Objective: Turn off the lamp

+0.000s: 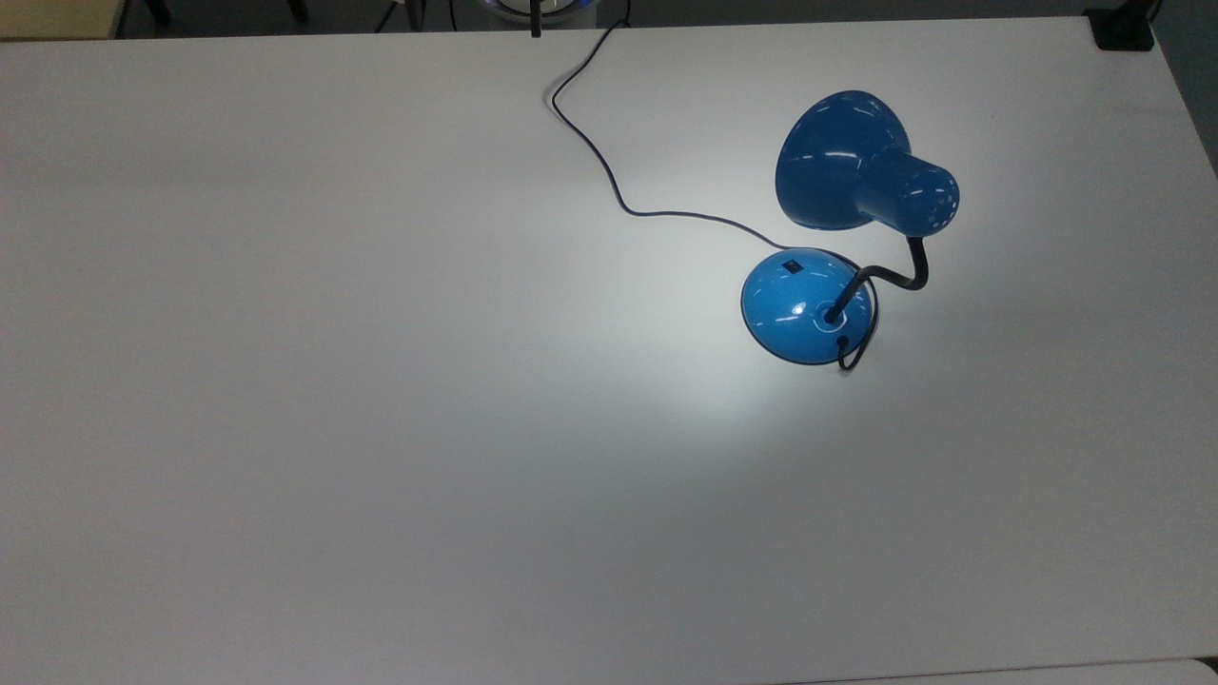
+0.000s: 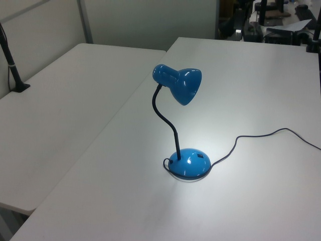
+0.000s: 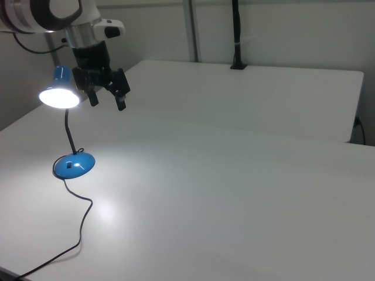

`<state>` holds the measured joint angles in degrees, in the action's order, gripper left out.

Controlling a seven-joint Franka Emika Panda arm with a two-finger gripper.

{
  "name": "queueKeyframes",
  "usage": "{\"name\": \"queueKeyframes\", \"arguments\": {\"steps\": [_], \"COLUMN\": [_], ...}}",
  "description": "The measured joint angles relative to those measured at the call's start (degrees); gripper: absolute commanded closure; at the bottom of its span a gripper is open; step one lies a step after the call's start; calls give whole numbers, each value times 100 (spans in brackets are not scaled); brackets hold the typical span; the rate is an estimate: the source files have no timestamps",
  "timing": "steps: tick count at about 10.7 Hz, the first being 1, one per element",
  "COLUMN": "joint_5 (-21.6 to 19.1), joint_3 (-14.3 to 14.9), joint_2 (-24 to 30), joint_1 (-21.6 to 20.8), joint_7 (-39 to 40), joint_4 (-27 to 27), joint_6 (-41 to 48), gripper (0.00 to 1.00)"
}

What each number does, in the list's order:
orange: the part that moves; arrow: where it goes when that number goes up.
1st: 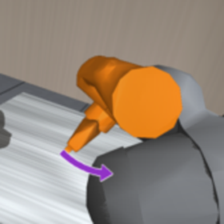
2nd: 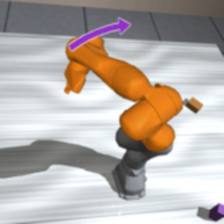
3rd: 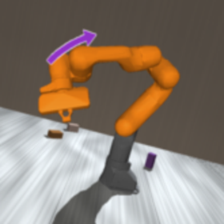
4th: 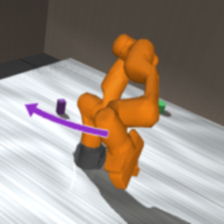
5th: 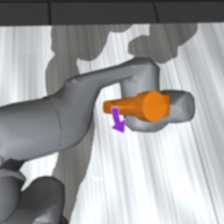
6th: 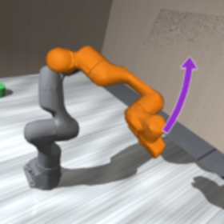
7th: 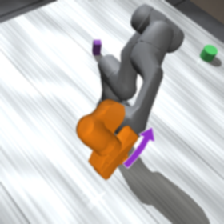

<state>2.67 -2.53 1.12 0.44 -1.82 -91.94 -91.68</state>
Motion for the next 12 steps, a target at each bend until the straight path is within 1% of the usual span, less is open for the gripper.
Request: {"name": "queueKeyframes", "arguments": {"steps": [7,8,9,10,11,12], "joint_5": [1,1,1,1,1,1], "joint_3": [1,1,1,1,1,1], "joint_2": [0,0,0,0,0,0], "joint_1": [45,46,49,50,52,54], "joint_7": [-1,-1,-1,-1,-1,-1], "joint_4": [0,0,0,0,0,0], "joint_6": [0,0,0,0,0,0], "gripper": [0,29,55,77,92,96]}}
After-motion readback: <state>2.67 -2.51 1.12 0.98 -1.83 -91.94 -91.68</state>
